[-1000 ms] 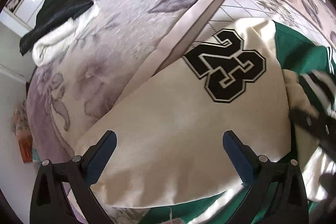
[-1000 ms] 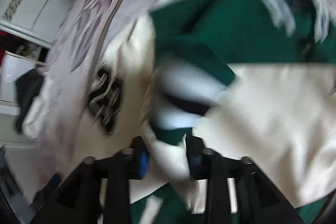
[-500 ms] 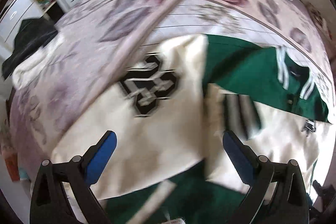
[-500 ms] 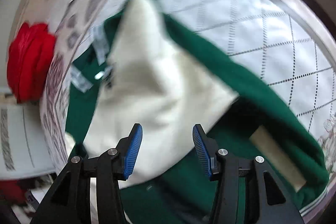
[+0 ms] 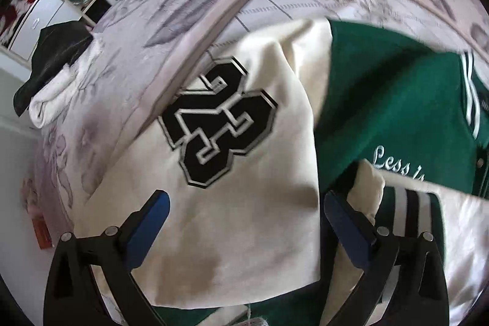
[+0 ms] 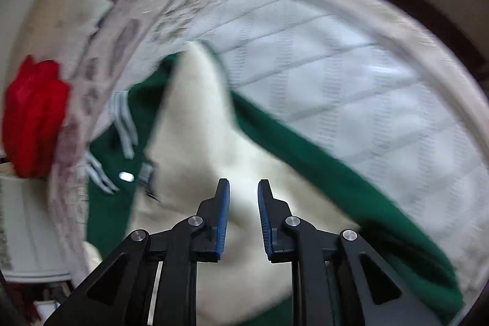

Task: Fold large clothes
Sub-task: 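Carry the held cuff across the jacket body toward the other sleeve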

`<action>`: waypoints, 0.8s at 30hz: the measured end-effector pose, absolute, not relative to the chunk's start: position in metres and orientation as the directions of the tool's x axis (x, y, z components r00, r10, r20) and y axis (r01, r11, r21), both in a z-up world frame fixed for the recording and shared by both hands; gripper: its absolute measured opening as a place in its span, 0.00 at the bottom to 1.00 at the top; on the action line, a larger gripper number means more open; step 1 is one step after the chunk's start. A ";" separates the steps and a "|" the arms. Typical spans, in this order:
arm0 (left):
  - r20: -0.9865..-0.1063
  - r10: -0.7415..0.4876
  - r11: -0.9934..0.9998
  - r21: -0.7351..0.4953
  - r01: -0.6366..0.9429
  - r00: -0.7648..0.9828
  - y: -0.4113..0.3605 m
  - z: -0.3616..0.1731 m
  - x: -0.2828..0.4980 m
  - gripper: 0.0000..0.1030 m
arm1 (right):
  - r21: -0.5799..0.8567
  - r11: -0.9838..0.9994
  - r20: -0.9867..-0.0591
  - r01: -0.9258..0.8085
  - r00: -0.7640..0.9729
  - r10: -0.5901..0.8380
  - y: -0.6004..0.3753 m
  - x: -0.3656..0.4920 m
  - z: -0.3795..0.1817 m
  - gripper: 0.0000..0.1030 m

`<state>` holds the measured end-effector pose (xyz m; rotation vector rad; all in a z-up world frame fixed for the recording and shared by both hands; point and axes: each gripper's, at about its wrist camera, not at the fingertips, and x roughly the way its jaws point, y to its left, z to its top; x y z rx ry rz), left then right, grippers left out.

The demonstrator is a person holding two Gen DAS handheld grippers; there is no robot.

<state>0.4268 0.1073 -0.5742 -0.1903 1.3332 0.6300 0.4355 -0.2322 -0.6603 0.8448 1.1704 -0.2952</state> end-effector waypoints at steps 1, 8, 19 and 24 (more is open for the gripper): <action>-0.941 0.320 0.819 0.213 -0.532 0.115 0.110 -0.567 0.425 1.00 | 0.471 0.647 -0.875 0.600 0.408 0.259 -0.229 0.451 -0.672 0.13; -0.913 0.359 0.808 0.199 -0.555 0.196 0.123 -0.531 0.409 1.00 | 0.469 0.719 -0.883 0.512 0.263 0.388 -0.221 0.506 -0.710 0.13; -0.907 0.411 0.740 0.276 -0.613 0.088 0.174 -0.530 0.330 1.00 | 0.679 0.693 -0.730 0.242 0.123 0.672 -0.065 0.464 -0.646 0.75; -0.914 0.404 0.696 0.281 -0.661 0.037 0.205 -0.532 0.289 1.00 | 0.618 0.773 -0.782 0.148 0.012 0.623 0.048 0.478 -0.677 0.15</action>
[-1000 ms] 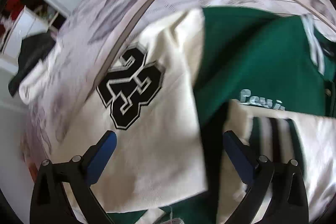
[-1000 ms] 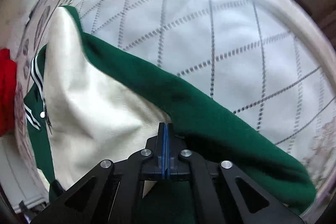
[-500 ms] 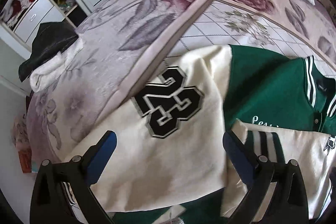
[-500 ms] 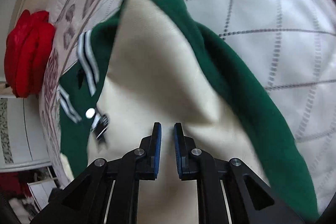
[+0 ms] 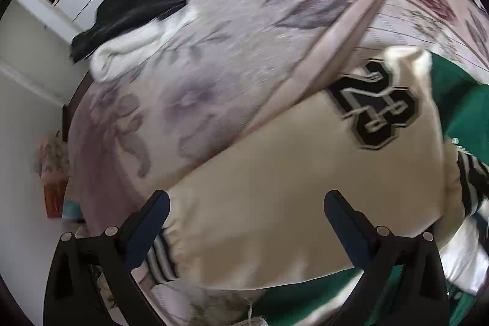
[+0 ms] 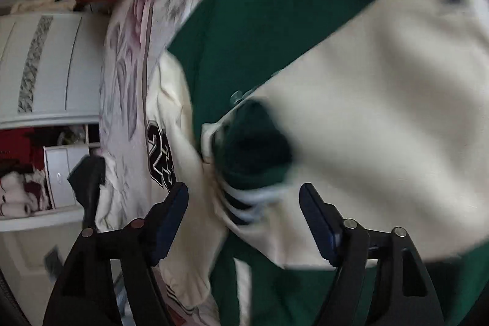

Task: Fold large clothes

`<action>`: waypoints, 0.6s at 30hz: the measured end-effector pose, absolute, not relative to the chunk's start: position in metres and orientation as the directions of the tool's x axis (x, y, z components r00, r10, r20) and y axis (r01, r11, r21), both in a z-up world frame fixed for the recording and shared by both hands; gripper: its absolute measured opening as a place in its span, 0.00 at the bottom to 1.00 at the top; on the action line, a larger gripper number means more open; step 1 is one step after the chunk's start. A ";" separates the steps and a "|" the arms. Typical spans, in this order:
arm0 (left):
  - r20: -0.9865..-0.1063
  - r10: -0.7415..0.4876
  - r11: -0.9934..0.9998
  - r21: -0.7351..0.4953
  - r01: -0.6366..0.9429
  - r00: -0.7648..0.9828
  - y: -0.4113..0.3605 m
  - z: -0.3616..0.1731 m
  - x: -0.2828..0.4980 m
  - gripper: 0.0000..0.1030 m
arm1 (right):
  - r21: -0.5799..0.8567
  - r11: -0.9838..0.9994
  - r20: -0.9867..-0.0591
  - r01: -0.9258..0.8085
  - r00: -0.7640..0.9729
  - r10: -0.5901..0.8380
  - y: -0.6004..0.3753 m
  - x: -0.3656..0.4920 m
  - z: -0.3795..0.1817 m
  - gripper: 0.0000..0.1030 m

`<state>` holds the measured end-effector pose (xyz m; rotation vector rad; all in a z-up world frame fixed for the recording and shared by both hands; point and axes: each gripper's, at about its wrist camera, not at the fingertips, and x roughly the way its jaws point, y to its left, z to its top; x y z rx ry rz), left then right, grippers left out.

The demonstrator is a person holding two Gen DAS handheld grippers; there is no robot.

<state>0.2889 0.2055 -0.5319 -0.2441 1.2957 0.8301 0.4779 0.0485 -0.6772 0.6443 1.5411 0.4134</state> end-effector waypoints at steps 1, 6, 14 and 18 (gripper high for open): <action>-0.918 0.396 0.689 0.272 -0.672 0.034 0.212 -0.530 0.280 1.00 | 0.601 0.785 -0.795 0.151 0.014 0.606 0.057 0.481 -0.679 0.12; -0.929 0.369 0.660 0.250 -0.708 0.016 0.239 -0.525 0.241 1.00 | 0.532 0.843 -0.813 -0.082 0.228 0.535 0.103 0.486 -0.615 0.19; -0.999 0.038 0.571 0.021 -0.821 0.001 0.285 -0.548 0.154 1.00 | 0.560 0.826 -0.828 -0.061 -0.048 0.558 0.124 0.465 -0.633 0.60; -0.979 -0.188 0.429 -0.160 -0.889 0.085 0.289 -0.580 0.112 1.00 | 0.524 0.852 -0.850 0.012 -0.052 0.524 0.089 0.423 -0.631 0.60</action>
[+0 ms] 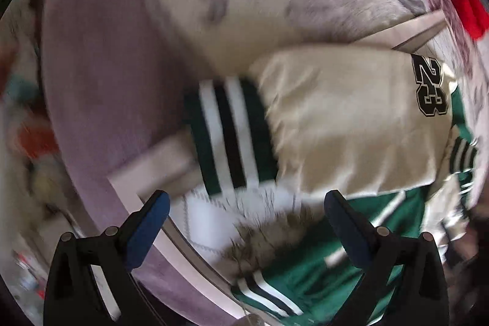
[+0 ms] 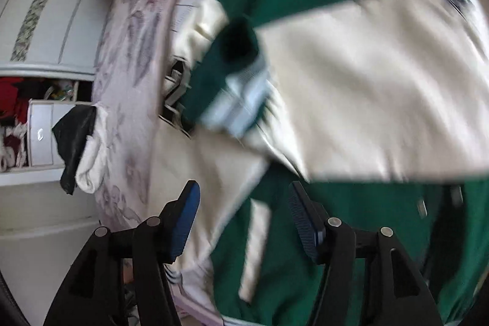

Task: Fold large clothes

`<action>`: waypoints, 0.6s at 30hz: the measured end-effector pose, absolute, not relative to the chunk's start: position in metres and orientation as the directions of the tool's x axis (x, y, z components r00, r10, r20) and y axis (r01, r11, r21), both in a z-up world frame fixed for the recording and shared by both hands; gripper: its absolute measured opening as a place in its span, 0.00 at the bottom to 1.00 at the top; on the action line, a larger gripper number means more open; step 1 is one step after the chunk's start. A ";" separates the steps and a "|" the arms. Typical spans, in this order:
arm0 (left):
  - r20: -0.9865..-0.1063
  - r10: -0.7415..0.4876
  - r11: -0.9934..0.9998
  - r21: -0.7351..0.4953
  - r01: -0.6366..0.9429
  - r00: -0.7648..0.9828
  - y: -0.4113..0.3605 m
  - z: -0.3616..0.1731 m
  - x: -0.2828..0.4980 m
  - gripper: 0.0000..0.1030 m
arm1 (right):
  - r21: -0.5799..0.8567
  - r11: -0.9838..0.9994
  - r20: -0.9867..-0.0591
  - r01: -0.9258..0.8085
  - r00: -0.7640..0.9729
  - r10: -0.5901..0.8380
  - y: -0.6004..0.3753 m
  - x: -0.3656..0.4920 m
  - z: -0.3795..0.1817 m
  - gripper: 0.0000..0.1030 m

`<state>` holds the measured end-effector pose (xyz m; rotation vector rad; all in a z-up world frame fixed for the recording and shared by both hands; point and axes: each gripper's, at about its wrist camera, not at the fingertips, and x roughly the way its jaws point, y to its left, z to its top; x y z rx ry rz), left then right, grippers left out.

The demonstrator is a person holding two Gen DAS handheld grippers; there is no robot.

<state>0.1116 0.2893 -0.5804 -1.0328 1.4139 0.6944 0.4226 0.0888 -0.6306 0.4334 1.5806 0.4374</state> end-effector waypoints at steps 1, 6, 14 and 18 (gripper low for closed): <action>-0.965 -0.239 0.390 -0.200 -0.899 0.111 0.288 -0.591 0.107 1.00 | 0.519 0.854 -0.852 0.036 -0.053 0.520 0.082 0.411 -0.631 0.60; -0.888 -0.389 0.214 -0.345 -0.914 0.244 0.283 -0.650 0.113 0.96 | 0.490 0.863 -0.864 0.122 -0.057 0.499 0.054 0.375 -0.653 0.60; -0.970 -0.021 0.212 -0.242 -0.947 0.243 0.342 -0.607 0.142 0.26 | 0.474 0.871 -0.879 0.129 0.015 0.477 0.066 0.379 -0.653 0.60; -0.964 0.080 0.229 -0.231 -0.946 0.255 0.399 -0.595 0.163 0.21 | 0.501 0.854 -0.866 0.141 0.074 0.495 0.076 0.398 -0.644 0.60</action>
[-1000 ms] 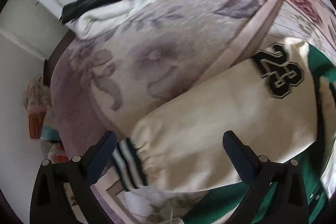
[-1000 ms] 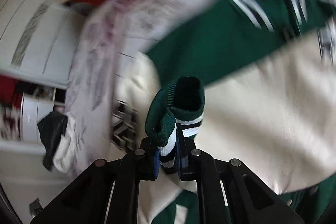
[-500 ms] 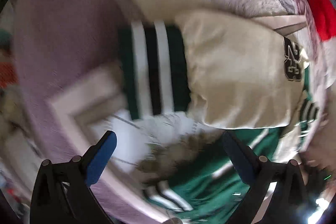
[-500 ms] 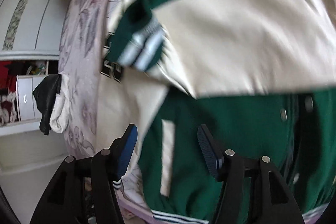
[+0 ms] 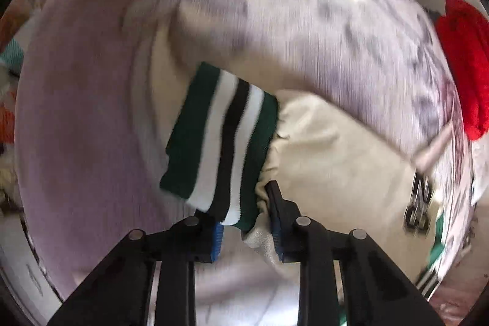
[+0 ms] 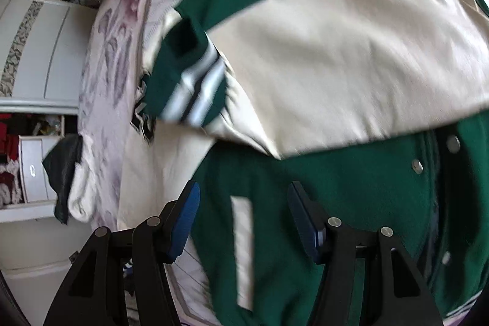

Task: Fold large clothes

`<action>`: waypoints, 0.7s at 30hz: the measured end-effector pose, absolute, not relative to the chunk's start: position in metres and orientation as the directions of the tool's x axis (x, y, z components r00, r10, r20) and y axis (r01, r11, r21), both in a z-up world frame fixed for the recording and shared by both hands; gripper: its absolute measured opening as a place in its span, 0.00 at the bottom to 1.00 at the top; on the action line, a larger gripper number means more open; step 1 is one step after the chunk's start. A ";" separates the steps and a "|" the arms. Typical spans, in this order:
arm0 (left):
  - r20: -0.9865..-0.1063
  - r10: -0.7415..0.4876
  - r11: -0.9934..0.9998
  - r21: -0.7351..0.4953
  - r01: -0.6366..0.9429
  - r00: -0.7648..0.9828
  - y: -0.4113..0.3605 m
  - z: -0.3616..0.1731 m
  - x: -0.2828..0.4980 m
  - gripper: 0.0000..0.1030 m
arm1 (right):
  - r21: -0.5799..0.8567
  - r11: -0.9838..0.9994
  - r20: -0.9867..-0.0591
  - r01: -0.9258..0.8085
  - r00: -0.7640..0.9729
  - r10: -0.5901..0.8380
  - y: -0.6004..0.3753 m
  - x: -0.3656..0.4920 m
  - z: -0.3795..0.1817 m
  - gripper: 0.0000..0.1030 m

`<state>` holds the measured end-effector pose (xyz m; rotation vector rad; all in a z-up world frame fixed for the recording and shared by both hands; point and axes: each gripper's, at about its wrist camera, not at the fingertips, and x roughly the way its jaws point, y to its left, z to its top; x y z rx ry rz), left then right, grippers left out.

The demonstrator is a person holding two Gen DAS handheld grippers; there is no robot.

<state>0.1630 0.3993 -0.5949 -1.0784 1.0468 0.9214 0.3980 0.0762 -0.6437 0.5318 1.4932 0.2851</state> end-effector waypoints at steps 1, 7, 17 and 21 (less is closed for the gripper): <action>-0.960 0.097 0.232 -0.233 -0.944 0.261 0.414 -0.593 0.171 0.21 | 0.506 0.851 -0.863 0.142 0.089 0.498 0.079 0.403 -0.641 0.60; -0.945 0.131 0.302 -0.249 -0.920 0.299 0.474 -0.599 0.214 0.26 | 0.604 0.783 -0.795 0.146 0.180 0.580 0.128 0.447 -0.650 0.60; -0.939 0.019 0.287 -0.324 -0.901 0.343 0.480 -0.633 0.236 0.43 | 0.666 0.731 -0.745 0.146 0.102 0.659 0.142 0.469 -0.654 0.62; -0.921 0.152 0.311 -0.300 -0.902 0.359 0.472 -0.601 0.244 0.08 | 0.579 0.806 -0.814 0.120 0.143 0.563 0.125 0.462 -0.640 0.64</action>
